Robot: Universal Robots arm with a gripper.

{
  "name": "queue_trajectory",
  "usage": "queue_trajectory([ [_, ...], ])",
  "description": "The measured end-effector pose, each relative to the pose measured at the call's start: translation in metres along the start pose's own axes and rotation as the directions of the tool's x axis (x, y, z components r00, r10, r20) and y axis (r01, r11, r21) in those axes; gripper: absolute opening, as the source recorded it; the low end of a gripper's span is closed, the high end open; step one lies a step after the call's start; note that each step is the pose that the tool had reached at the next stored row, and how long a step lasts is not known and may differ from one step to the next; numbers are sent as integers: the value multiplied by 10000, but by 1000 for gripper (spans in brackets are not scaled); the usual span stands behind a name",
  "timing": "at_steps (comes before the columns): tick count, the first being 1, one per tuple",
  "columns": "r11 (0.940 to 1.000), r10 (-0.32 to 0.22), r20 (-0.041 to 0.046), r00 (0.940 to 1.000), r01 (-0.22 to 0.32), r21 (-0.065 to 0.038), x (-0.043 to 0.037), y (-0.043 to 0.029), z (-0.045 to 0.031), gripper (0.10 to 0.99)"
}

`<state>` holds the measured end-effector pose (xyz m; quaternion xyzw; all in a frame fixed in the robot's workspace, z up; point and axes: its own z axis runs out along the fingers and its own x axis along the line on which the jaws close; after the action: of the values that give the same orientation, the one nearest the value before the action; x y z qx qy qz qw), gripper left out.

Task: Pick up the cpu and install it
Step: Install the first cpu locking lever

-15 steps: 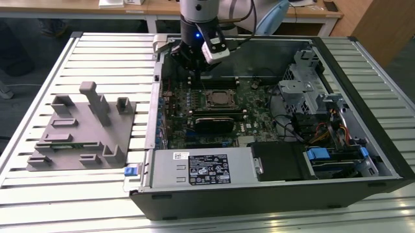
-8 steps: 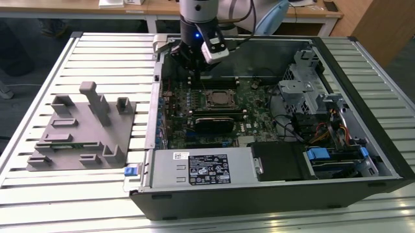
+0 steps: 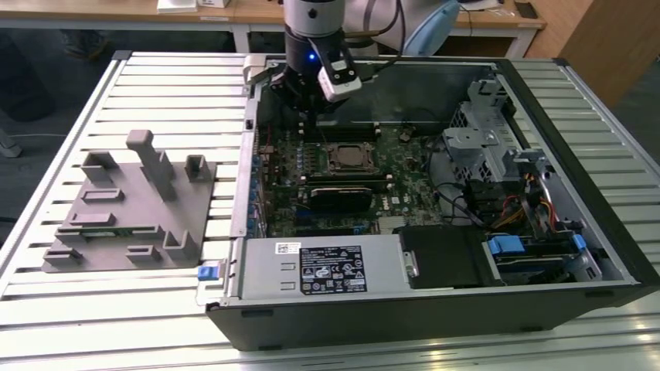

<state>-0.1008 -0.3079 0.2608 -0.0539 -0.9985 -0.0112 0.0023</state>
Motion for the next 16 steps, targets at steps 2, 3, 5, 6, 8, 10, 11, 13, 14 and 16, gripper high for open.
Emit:
queue_trajectory([
  [2, 10000, 0, 0, 10000, 0, 0, 4, 12, 10, 106],
  [3, 10000, 0, 0, 10000, 0, 0, 7, 19, 14, 106],
  [5, 10000, 0, 0, 10000, 0, 0, 13, 35, 23, 106],
  [6, 10000, 0, 0, 10000, 0, 0, 17, 45, 26, 106],
  [8, 10000, 0, 0, 10000, 0, 1, 23, 68, 33, 106],
  [10, 10000, -1, 0, 10000, 1, 0, 30, 95, 38, 106],
  [11, 10000, -1, 1, 10000, 1, 0, 33, 110, 41, 106],
  [13, 10000, 0, 0, 10000, 0, 0, 37, 135, 44, 106],
  [14, 10000, -1, 0, 10000, 1, 0, 38, 147, 46, 106],
  [16, 10000, -4, 0, 10000, 4, 0, 39, 158, 46, 106],
])
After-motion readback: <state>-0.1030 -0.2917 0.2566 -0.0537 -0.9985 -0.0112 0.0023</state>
